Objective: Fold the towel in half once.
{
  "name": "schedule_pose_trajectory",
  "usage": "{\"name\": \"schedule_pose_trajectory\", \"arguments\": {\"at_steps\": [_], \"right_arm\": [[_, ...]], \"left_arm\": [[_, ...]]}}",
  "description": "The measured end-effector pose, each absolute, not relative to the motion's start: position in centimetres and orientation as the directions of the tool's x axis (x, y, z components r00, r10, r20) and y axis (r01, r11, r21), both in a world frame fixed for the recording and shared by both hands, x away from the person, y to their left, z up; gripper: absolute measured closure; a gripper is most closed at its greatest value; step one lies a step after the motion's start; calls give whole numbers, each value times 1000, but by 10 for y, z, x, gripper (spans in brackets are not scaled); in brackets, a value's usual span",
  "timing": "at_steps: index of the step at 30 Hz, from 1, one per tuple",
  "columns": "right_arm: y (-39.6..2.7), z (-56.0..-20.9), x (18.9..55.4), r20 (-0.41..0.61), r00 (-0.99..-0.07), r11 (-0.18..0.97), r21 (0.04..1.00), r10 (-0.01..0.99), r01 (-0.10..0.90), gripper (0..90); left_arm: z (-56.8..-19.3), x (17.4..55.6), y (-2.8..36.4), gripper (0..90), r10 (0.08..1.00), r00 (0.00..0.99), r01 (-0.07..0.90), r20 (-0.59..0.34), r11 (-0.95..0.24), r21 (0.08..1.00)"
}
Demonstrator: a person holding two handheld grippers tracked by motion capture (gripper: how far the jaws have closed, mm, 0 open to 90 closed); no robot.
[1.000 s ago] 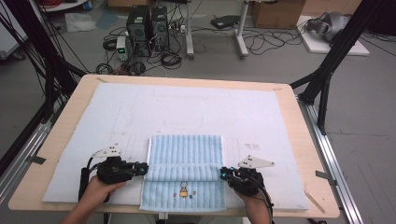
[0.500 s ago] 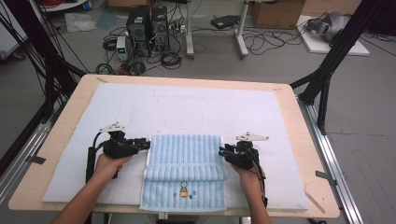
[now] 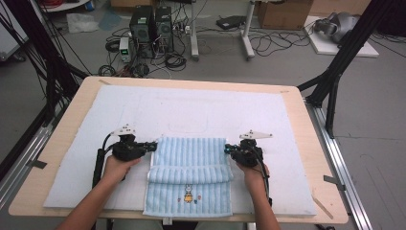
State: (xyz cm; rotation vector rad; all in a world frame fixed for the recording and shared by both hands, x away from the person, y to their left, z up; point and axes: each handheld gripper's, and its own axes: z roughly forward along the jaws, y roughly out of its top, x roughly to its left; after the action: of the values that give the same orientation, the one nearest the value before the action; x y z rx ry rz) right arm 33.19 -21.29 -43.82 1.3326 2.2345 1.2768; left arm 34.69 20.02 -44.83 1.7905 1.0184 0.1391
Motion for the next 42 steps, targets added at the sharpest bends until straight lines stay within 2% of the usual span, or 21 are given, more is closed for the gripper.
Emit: {"name": "schedule_pose_trajectory", "arguments": {"at_steps": [7,8,9,10,11,13,17,19,21,23,24,25,26,27,31,35,42], "right_arm": [[-210,-441,347,185,-520,190,789,834,585,882],[-209,-442,349,177,-515,196,784,839,589,881],[-208,-444,351,165,-511,208,777,844,594,878],[-207,-446,351,161,-509,218,766,846,605,839],[-207,-447,350,157,-502,220,761,851,611,747],[-210,-446,347,175,-471,184,761,865,621,587],[-216,-444,344,222,-449,139,754,866,642,453],[-212,-448,343,230,-474,172,729,850,663,405],[-209,-447,340,189,-494,212,733,849,646,426],[-202,-445,336,79,-519,310,722,851,619,491],[-197,-444,334,40,-536,350,715,843,605,628],[-194,-441,333,65,-551,355,701,832,619,726],[-190,-440,332,54,-561,375,691,826,618,800],[-187,-439,332,56,-569,383,685,820,619,827],[-193,-440,336,114,-573,348,694,812,630,851],[-191,-440,342,61,-554,349,718,830,603,852],[-193,-440,362,71,-509,297,741,858,603,851]], "left_arm": [[-449,362,199,859,735,597,580,-321,-120,806],[-448,364,198,843,744,591,579,-312,-122,806],[-448,365,197,788,756,572,584,-318,-103,805],[-447,364,198,677,764,549,602,-338,-81,795],[-447,364,199,570,768,537,620,-349,-79,781],[-447,361,198,496,775,541,635,-327,-121,763],[-449,354,194,443,763,566,637,-311,-166,752],[-450,351,190,495,747,576,645,-332,-165,746],[-451,346,185,527,763,587,611,-271,-198,766],[-452,342,183,628,776,597,572,-203,-234,786],[-453,342,183,695,773,598,575,-211,-231,785],[-453,342,183,790,759,607,589,-235,-231,774],[-453,342,182,840,760,606,590,-235,-231,774],[-453,343,182,851,760,603,593,-241,-225,773],[-455,352,188,856,756,556,653,-346,-139,744],[-450,364,183,861,769,559,640,-309,-164,751],[-449,390,183,861,777,560,618,-288,-160,770]]}}
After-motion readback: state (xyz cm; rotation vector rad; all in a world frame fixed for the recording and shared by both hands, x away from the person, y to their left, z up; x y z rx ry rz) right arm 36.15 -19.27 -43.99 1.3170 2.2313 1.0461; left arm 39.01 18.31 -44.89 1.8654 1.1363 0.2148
